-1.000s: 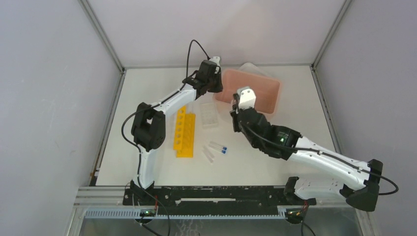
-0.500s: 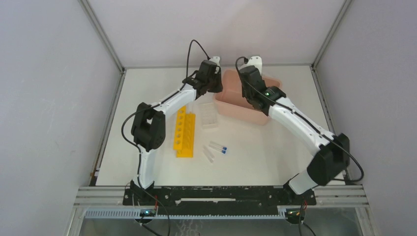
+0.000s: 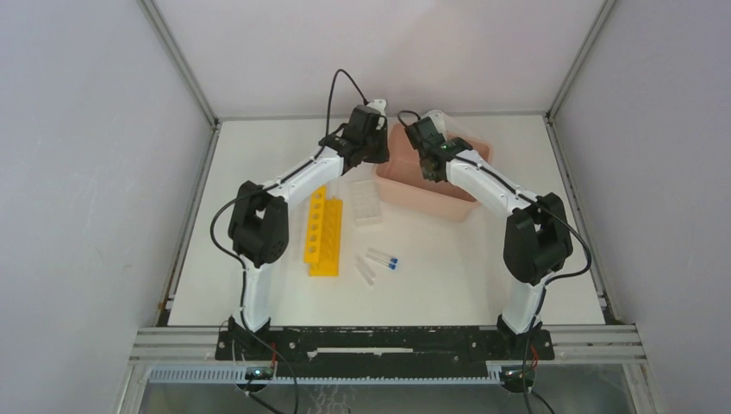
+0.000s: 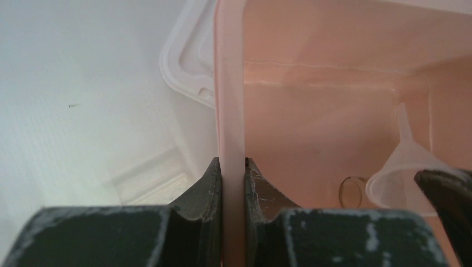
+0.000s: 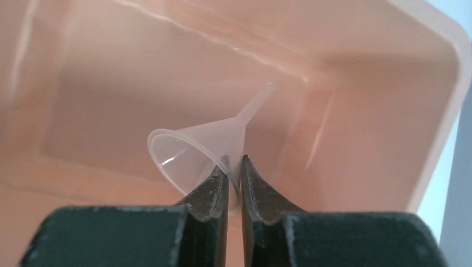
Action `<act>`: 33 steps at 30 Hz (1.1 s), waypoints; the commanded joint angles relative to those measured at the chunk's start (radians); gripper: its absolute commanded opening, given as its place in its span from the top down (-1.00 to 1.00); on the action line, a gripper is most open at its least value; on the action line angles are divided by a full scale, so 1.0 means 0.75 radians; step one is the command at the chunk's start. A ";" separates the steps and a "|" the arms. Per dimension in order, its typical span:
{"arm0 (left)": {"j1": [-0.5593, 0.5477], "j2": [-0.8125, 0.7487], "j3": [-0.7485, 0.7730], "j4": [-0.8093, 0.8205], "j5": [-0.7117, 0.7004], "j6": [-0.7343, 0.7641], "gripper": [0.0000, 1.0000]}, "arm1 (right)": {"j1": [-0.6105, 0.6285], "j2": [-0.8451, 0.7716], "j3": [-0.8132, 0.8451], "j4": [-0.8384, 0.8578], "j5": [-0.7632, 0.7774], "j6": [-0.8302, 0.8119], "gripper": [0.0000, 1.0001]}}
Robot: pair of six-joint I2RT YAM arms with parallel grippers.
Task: Organize the chemistry lab equipment
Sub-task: Place the chemistry item in the storage box, then move the storage box lid to the center of the board.
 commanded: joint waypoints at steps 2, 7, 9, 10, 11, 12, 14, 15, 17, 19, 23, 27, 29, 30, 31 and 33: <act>-0.016 -0.119 -0.014 0.003 0.008 0.022 1.00 | -0.075 0.003 0.008 -0.023 -0.025 0.006 0.48; -0.022 -0.111 -0.016 0.006 0.008 0.023 1.00 | -0.092 0.011 -0.003 -0.011 -0.102 0.021 0.02; -0.022 -0.109 -0.018 0.006 0.009 0.024 1.00 | -0.095 -0.005 -0.006 0.001 -0.118 0.026 -0.10; -0.021 -0.109 -0.018 0.005 0.010 0.024 1.00 | -0.093 -0.017 -0.005 0.003 -0.123 0.027 -0.10; -0.022 -0.107 -0.018 0.006 0.010 0.024 1.00 | -0.092 -0.033 -0.005 0.010 -0.128 0.029 -0.10; -0.022 -0.107 -0.017 0.006 0.010 0.024 1.00 | -0.090 -0.055 -0.005 0.016 -0.128 0.031 -0.10; -0.023 -0.107 -0.017 0.007 0.013 0.025 1.00 | -0.088 -0.109 -0.007 0.027 -0.126 0.035 -0.10; -0.024 -0.108 -0.017 0.007 0.016 0.024 1.00 | -0.089 -0.143 -0.007 0.033 -0.126 0.038 -0.10; -0.026 -0.112 -0.018 0.009 0.020 0.026 1.00 | -0.088 -0.214 -0.010 0.056 -0.130 0.042 -0.10; -0.025 -0.119 -0.019 0.011 0.016 0.018 1.00 | -0.083 -0.285 -0.017 0.077 -0.137 0.049 -0.09; -0.026 -0.134 -0.038 0.051 0.018 -0.023 1.00 | -0.063 -0.429 -0.040 0.117 -0.123 0.059 -0.09; -0.026 -0.150 -0.068 0.104 0.022 -0.084 1.00 | -0.048 -0.543 -0.080 0.149 -0.073 0.060 -0.08; -0.026 -0.163 -0.087 0.133 0.015 -0.114 1.00 | -0.049 -0.593 -0.113 0.173 -0.061 0.061 -0.09; -0.025 -0.171 -0.097 0.153 0.014 -0.129 1.00 | -0.049 -0.620 -0.134 0.185 -0.051 0.063 -0.08; -0.026 -0.178 -0.105 0.168 0.012 -0.142 1.00 | -0.049 -0.638 -0.150 0.197 -0.043 0.063 -0.08; -0.026 -0.197 -0.130 0.201 0.003 -0.172 1.00 | -0.053 -0.662 -0.177 0.211 -0.028 0.068 -0.08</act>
